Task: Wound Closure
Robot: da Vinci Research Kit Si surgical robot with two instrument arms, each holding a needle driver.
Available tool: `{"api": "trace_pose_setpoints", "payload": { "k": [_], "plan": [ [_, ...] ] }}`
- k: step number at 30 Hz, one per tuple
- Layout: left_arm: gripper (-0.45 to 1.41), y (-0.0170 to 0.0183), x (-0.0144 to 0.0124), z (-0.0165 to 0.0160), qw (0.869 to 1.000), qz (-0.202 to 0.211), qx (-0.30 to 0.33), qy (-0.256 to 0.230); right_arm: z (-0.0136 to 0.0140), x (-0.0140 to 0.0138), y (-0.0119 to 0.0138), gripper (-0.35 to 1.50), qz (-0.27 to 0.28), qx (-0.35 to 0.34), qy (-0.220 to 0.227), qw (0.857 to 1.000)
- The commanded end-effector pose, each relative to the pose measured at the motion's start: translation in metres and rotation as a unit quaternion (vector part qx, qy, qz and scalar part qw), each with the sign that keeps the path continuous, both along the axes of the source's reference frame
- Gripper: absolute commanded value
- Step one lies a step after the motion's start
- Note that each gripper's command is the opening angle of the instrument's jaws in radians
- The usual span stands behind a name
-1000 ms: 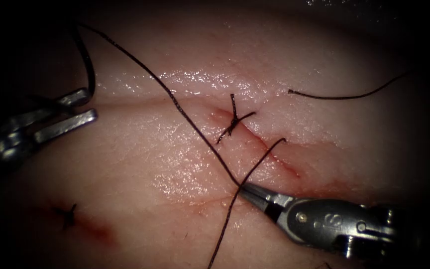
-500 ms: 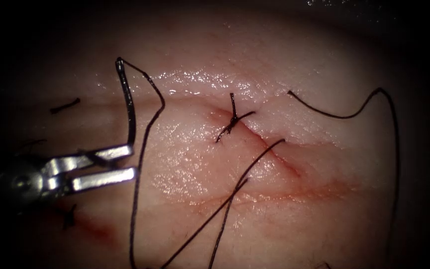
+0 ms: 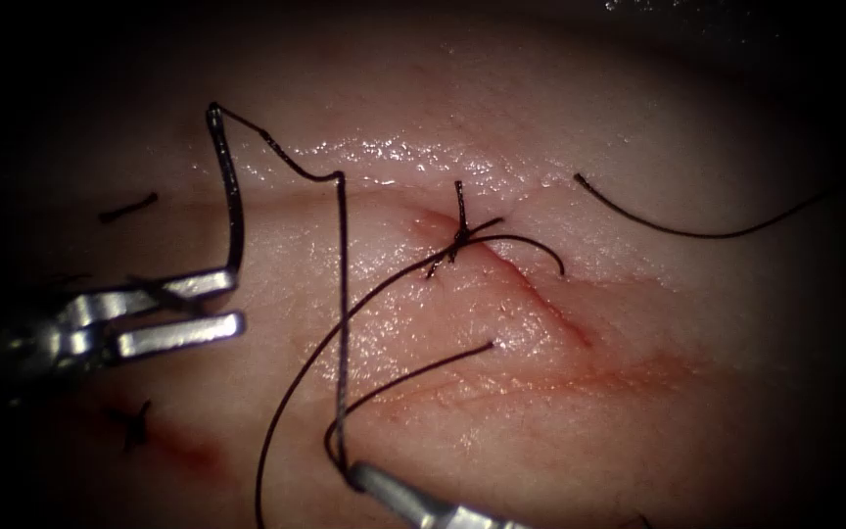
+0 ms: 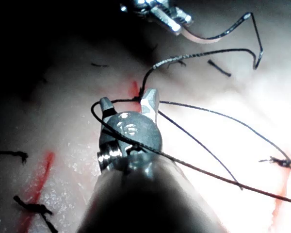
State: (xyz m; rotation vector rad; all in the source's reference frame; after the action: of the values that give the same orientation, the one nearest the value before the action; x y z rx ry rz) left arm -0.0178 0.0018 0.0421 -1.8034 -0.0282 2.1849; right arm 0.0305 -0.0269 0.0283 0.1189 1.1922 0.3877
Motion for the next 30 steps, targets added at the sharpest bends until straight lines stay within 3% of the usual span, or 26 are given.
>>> {"api": "trace_pose_setpoints", "payload": {
  "k": [1, 6, 15, 22, 24, 25, 28, 30],
  "plan": [
    [-0.45, -0.0002, -0.0005, 0.0008, 1.000, 0.000, 0.003, 0.000, 0.0014, -0.0009, 0.0005, 0.52, 0.007, -0.001, -0.009, 1.000],
    [-0.45, -0.0002, -0.0005, 0.0012, 1.000, -0.002, 0.005, 0.000, 0.0049, -0.0024, 0.0016, 0.51, 0.009, -0.013, -0.031, 0.999],
    [-0.45, -0.0002, -0.0005, 0.0012, 1.000, -0.002, 0.005, 0.000, 0.0120, -0.0017, 0.0020, 0.51, -0.001, -0.021, -0.079, 0.997],
    [-0.45, -0.0002, -0.0005, 0.0014, 1.000, -0.002, 0.004, 0.000, 0.0165, -0.0016, 0.0036, 0.52, 0.001, -0.065, -0.152, 0.986],
    [-0.45, -0.0001, -0.0005, 0.0016, 1.000, -0.001, 0.004, 0.000, 0.0173, -0.0019, 0.0038, 0.42, 0.001, -0.074, -0.164, 0.984],
    [-0.45, -0.0001, -0.0005, 0.0017, 1.000, -0.001, 0.004, 0.000, 0.0176, -0.0019, 0.0038, 0.29, 0.000, -0.074, -0.168, 0.983],
    [-0.45, -0.0001, -0.0005, 0.0019, 1.000, -0.001, 0.003, -0.001, 0.0183, -0.0020, 0.0034, -0.35, 0.000, -0.076, -0.184, 0.980],
    [-0.45, 0.0001, -0.0004, 0.0020, 1.000, 0.001, 0.003, -0.002, 0.0186, -0.0022, 0.0030, -0.35, 0.002, -0.075, -0.200, 0.977]
  ]
}}
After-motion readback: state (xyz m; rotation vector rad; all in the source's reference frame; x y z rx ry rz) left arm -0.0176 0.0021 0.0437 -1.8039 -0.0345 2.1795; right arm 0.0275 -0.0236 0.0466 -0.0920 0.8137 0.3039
